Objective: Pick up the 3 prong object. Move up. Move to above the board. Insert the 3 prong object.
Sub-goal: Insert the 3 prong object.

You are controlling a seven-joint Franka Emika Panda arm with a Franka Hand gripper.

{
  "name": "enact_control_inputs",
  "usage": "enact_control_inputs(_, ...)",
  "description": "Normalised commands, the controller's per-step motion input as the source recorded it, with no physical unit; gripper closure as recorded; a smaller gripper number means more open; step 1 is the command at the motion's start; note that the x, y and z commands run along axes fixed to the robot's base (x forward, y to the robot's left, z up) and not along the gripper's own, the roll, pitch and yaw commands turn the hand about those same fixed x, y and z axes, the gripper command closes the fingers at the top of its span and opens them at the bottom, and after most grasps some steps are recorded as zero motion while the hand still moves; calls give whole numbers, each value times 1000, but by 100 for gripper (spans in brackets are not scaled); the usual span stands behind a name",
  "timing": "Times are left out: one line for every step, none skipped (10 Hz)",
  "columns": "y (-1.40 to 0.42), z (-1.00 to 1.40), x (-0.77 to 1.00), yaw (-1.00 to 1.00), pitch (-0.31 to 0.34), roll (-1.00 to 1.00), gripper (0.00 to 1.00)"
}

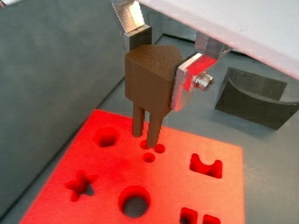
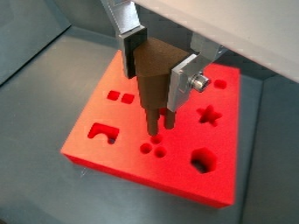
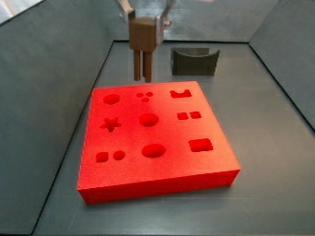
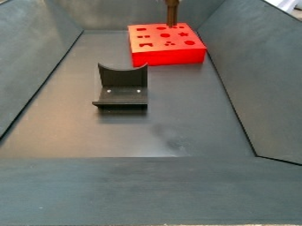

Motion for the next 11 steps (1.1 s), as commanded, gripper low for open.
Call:
enact_control_inputs(71,-383,297,0,0,76,100)
enact_control_inputs(0,-454,260,-46,0,139,100)
enact_control_inputs(0,-357,109,-414,0,26,100)
enact_control_inputs(0,-217,-14,-620,0,0,100)
enact_control_inputs(0,-46,-31,-9,0,0,100)
enact_control_inputs(114,-177,-186,-597,0,0,100)
enact_control_inputs(0,-186,-97,-949,-29,0,100)
enact_control_inputs(0,-183,-6,-966,-60,0,100)
enact_control_inputs(11,-49,49,-283,-59,-14,100)
enact_control_inputs(0,-46,171,-391,-74,-43,100)
enact_control_inputs(14,-140,146,-914,-100,-36,100)
